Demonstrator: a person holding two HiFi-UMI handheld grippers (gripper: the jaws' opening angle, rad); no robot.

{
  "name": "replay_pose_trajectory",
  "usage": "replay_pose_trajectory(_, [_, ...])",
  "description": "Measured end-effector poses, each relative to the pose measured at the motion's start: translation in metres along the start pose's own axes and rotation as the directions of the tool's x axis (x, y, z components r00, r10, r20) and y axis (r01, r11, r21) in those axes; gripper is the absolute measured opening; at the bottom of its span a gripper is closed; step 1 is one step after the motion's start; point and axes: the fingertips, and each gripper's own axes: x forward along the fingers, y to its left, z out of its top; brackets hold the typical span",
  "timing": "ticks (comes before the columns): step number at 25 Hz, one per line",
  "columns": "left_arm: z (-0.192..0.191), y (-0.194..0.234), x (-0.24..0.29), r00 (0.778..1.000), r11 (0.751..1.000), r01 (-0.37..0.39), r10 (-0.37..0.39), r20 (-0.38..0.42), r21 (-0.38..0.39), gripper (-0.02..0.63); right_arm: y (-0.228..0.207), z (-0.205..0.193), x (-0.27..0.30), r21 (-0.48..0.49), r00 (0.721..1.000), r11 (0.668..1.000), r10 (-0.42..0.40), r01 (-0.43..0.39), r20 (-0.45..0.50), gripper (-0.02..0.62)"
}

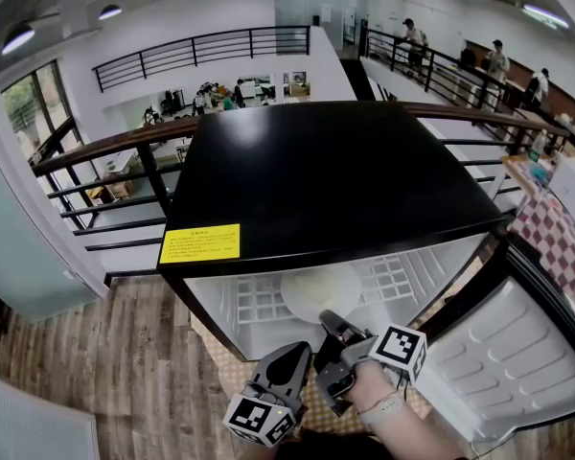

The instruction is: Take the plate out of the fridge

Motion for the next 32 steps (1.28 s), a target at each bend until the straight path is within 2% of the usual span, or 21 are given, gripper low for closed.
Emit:
replay_pose_trajectory(11, [-0.001,-0.002,-0.003,1.0,1.0,-0.002,0.002,0.0,0.001,0.008,-0.001,-0.005,-0.023,-0.024,1.0,1.0,0.016,-0.016,-0.008,0.049])
replay_pose_trajectory(21, [-0.001,-0.006,-0.001,1.0,1.0,0.006,-0.006,-0.007,0.002,0.009,0.001,-0.006,-0.027,-0.137,1.0,0.99,0.016,-0.019,-0.027,0.052])
replay_pose_trajectory(32, [-0.003,-0.002,-0.004,1.0,1.0,-0.004,0.004,-0.01,-0.004,0.008,-0.003,-0.001,-0.014,-0.09,0.999,0.995,0.036,-0.036,-0.008,0.084])
